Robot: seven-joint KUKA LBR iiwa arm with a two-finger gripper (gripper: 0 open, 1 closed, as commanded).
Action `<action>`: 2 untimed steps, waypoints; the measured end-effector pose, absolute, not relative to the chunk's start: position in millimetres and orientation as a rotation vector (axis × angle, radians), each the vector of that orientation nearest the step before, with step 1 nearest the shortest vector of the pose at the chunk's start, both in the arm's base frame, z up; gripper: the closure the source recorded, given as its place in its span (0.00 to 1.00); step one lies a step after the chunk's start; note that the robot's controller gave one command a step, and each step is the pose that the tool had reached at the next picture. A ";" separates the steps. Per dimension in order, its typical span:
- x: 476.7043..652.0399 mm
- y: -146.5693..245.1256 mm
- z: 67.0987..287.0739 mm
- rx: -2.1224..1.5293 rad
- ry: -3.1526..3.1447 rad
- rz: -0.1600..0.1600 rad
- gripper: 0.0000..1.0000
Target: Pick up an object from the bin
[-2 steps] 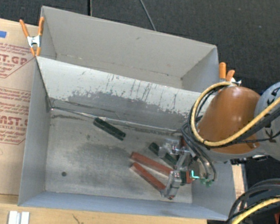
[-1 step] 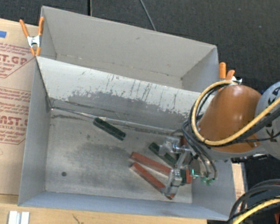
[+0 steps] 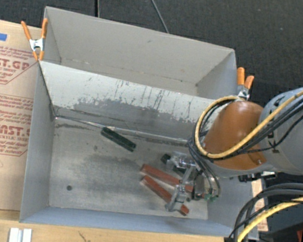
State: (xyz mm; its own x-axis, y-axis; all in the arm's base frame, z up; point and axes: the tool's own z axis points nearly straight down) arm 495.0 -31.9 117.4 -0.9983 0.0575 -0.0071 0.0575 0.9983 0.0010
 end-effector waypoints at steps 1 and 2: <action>497.5 -32.1 103.6 0.112 3.138 0.001 0.00; 496.4 -30.1 73.9 -0.388 3.106 0.001 1.00</action>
Offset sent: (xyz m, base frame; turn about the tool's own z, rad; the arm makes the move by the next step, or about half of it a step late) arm -0.0025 0.0002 -0.0474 -0.3067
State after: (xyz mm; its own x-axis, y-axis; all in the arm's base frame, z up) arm 496.4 -30.1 73.9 -0.9692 -0.2460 -0.0116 -0.2460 0.9693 -0.0009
